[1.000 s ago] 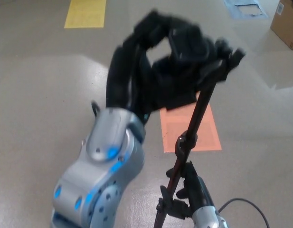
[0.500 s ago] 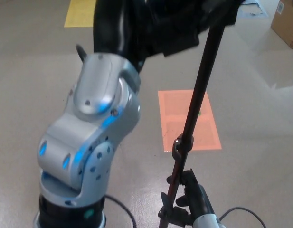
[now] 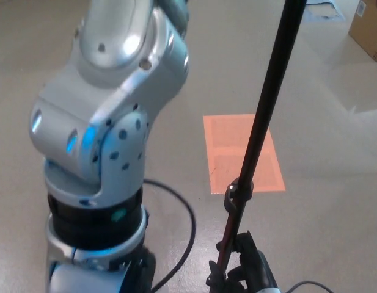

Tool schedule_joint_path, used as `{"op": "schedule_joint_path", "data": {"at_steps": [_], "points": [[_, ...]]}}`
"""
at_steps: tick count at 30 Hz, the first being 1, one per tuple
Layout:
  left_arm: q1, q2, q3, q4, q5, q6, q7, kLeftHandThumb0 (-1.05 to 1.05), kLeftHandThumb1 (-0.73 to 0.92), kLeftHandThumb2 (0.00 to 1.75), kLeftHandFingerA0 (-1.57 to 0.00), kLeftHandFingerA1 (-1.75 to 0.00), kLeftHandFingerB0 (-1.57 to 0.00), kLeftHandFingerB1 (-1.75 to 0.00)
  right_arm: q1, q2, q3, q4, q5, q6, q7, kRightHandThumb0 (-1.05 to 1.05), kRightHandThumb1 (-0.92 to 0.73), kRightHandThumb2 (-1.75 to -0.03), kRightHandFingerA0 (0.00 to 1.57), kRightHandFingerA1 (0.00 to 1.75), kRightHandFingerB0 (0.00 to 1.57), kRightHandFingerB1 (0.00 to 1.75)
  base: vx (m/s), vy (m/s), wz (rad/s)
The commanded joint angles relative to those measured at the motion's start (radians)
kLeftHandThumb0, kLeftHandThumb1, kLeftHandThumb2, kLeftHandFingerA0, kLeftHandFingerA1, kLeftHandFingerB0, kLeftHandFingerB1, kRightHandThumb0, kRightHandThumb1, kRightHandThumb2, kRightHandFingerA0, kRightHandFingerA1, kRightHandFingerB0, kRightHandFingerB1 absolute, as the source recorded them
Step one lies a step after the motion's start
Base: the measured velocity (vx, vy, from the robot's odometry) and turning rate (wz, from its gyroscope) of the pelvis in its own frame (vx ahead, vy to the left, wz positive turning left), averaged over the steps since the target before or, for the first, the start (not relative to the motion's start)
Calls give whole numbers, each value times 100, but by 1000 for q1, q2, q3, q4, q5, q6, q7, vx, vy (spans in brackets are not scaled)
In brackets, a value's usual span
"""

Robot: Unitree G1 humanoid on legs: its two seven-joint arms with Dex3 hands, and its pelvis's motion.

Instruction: A phone stand is kept on the floor and the robot uses both its hands to grab it and uses its left hand to extend the phone stand by pulling it upwards

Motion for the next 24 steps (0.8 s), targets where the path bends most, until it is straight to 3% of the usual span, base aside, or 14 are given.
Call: {"op": "schedule_joint_path", "data": {"at_steps": [1, 2, 3, 6, 7, 10, 11, 14, 15, 19, 20, 22, 23, 24], "points": [[-125, -27, 48, -22, -27, 29, 36, -21, 67, 58, -83, -175, -69, -175, 48, 106, -12, 16, 15, -26, 7, -57, -62, -97, 119, 150, 107, 143, 0, 0, 0], [-125, -28, 49, -23, -25, 32, 36, -21, 67, 58, -83, -175, -69, -175, 48, 106, -13, 16, 16, -29, 9, -57, -62, -97, 119, 150, 107, 143, 0, 0, 0], [-122, -31, 52, -26, -26, 35, 36, -21, 67, 58, -83, -175, -66, -175, 48, 106, -15, 16, 18, -31, 11, -36, -70, -85, 129, 175, 112, 175, 0, 0, 0], [-106, -24, 46, -36, -14, 42, 32, -24, 65, 59, -88, -173, -67, -173, 46, 109, -20, 17, 21, -24, 10, -34, -71, -84, 129, 175, 111, 175, 0, 0, 0], [-76, -27, 40, -56, -14, 45, 31, -23, 66, 61, -90, -174, -82, -169, 46, 108, -19, 17, 20, -25, 11, -56, -66, -96, 121, 152, 105, 144, 0, 0, 0], [11, -57, 24, -111, -14, 43, 40, -25, 60, 64, -95, -164, -80, -155, 48, 106, -18, 17, 18, -28, 10, -58, -65, -96, 122, 154, 106, 145, 0, 0, 0], [76, -60, 9, -150, -11, 44, 36, -26, 62, 63, -90, -165, -72, -153, 37, 108, -22, 18, 21, -30, 12, -60, -66, -98, 123, 154, 107, 145, 0, 0, 0], [276, -56, -68, -252, -3, 33, 23, -24, 65, 61, -87, -168, -73, -159, 33, 108, -29, 14, 28, -26, 16, -59, -66, -98, 121, 152, 106, 144, 0, 0, 0], [437, -47, -121, -308, -13, 25, 14, -24, 69, 59, -84, -174, -69, -161, 34, 106, -33, 13, 32, -21, 17, -34, -79, -77, 119, 175, 99, 175, 0, 0, 0], [835, -15, -235, -309, -28, -95, -26, -22, 70, 57, -78, -172, -69, -162, 44, 96, -29, 7, 29, -52, 33, -33, -70, -89, 128, 175, 106, 175, 0, 0, 0], [902, 6, -258, -280, -11, -134, -38, -21, 70, 55, -82, -173, -60, -175, 45, 94, -22, 7, 22, -56, 29, -36, -71, -90, 130, 175, 110, 175, 0, 0, 0], [966, 26, -285, -235, 16, -172, -38, -21, 71, 55, -78, -175, -58, -175, 41, 97, -20, 9, 18, -46, 16, -35, -72, -88, 129, 175, 109, 175, 0, 0, 0], [995, 36, -295, -199, 33, -208, -44, -22, 68, 55, -81, -174, -61, -175, 40, 98, -21, 7, 20, -48, 18, -59, -65, -99, 122, 151, 108, 144, 0, 0, 0], [1017, 45, -302, -167, 48, -243, -53, -22, 68, 55, -81, -174, -61, -175, 40, 96, -21, 6, 21, -56, 22, -59, -65, -99, 122, 151, 108, 144, 0, 0, 0]]}}
